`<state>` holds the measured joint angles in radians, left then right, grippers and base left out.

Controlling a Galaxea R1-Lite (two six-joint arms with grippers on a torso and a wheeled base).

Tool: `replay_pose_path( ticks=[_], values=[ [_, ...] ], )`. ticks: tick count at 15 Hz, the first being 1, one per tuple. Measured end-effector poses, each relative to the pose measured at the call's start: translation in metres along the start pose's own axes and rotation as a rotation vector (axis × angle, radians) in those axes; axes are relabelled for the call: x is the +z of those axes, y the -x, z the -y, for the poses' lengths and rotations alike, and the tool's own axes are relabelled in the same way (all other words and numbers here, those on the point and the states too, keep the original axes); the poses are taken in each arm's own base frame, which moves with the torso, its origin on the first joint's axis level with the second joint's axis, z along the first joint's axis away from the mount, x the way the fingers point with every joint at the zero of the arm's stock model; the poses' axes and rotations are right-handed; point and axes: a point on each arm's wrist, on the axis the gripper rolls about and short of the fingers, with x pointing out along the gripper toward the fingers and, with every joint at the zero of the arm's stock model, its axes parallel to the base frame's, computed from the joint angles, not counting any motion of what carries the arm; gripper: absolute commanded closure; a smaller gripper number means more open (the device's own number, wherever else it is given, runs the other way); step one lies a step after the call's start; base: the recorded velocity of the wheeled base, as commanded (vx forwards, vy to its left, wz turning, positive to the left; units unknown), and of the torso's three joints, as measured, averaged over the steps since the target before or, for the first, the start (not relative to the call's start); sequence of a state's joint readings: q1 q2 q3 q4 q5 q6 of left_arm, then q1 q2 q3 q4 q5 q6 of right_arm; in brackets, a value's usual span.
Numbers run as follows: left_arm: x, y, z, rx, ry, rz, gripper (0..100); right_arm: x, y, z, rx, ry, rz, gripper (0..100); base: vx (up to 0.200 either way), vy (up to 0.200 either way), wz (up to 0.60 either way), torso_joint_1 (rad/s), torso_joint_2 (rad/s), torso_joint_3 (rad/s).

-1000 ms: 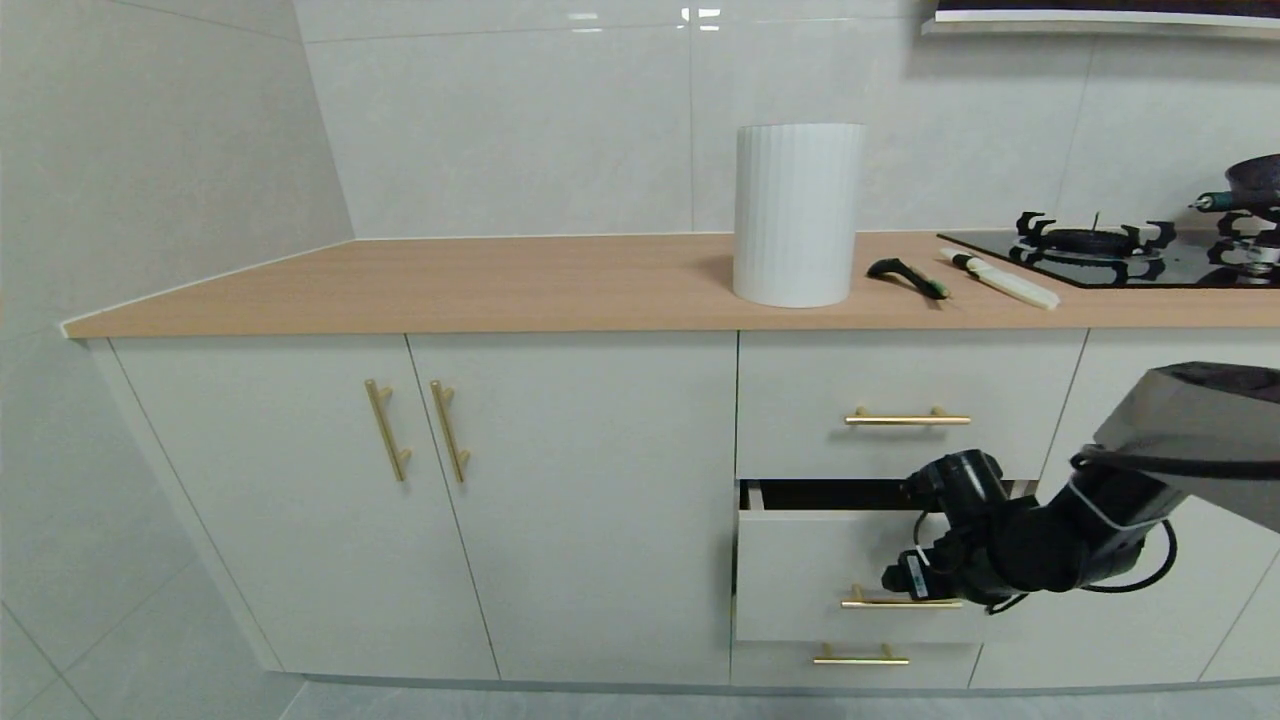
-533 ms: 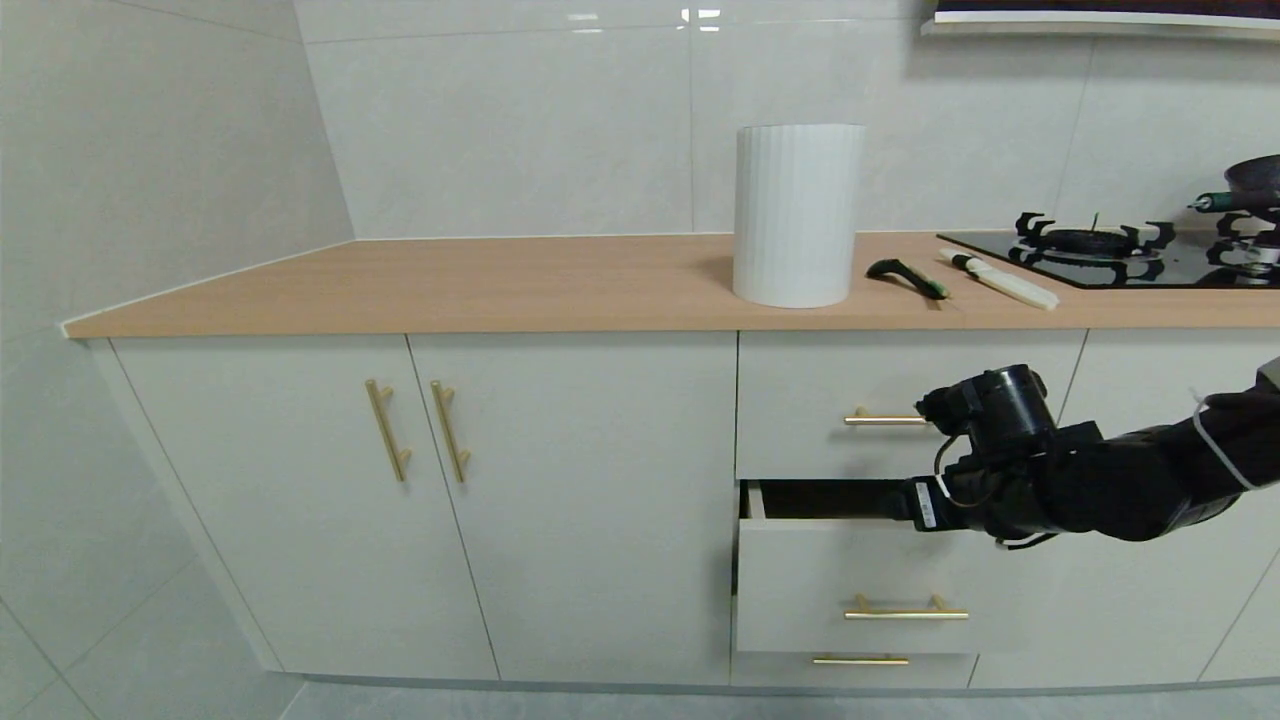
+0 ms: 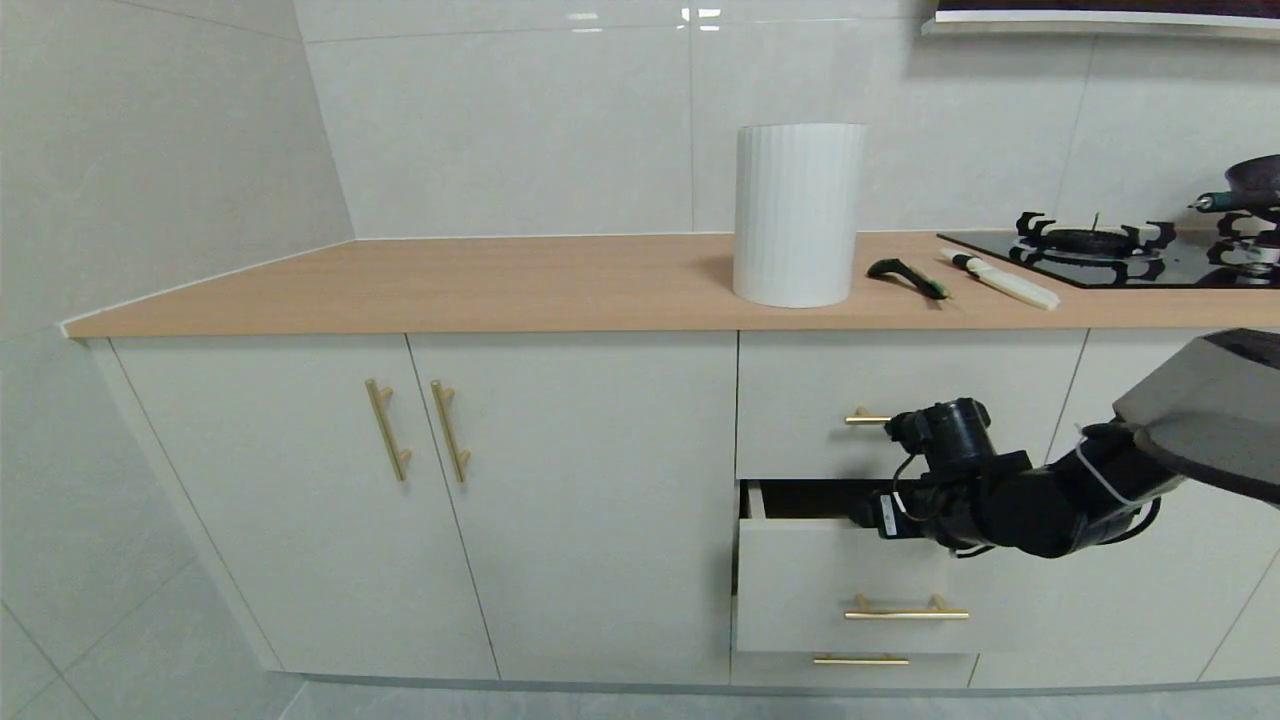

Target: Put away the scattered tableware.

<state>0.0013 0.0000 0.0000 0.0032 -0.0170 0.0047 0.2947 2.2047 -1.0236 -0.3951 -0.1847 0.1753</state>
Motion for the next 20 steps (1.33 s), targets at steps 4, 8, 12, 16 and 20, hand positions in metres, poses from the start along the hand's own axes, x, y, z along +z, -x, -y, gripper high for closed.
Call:
replay_pose_path(
  ticks=[4,8,12,16,20],
  values=[
    [0.000,0.000,0.000,0.000,0.000,0.000,0,-0.010,-0.011,0.001,-0.008,0.009,-0.040,0,0.000,0.000,0.00,0.000,0.00,0.000],
    [0.000,0.000,0.000,0.000,0.000,0.000,0,-0.019,-0.005,0.003,-0.018,0.036,-0.138,0,0.000,0.000,0.00,0.000,0.00,0.000],
    [0.000,0.000,0.000,0.000,0.000,0.000,0,-0.022,0.008,0.004,-0.025,0.063,-0.227,0,0.000,0.000,0.00,0.000,0.00,0.000],
    [0.000,0.000,0.000,0.001,0.000,0.000,0,-0.020,0.035,-0.003,-0.013,0.117,-0.297,0,0.000,0.000,0.00,0.000,0.00,0.000],
    [0.000,0.000,0.000,0.000,0.000,0.000,0,-0.024,0.059,-0.016,0.006,0.189,-0.367,0,0.000,0.000,0.00,0.000,0.00,0.000]
  ],
)
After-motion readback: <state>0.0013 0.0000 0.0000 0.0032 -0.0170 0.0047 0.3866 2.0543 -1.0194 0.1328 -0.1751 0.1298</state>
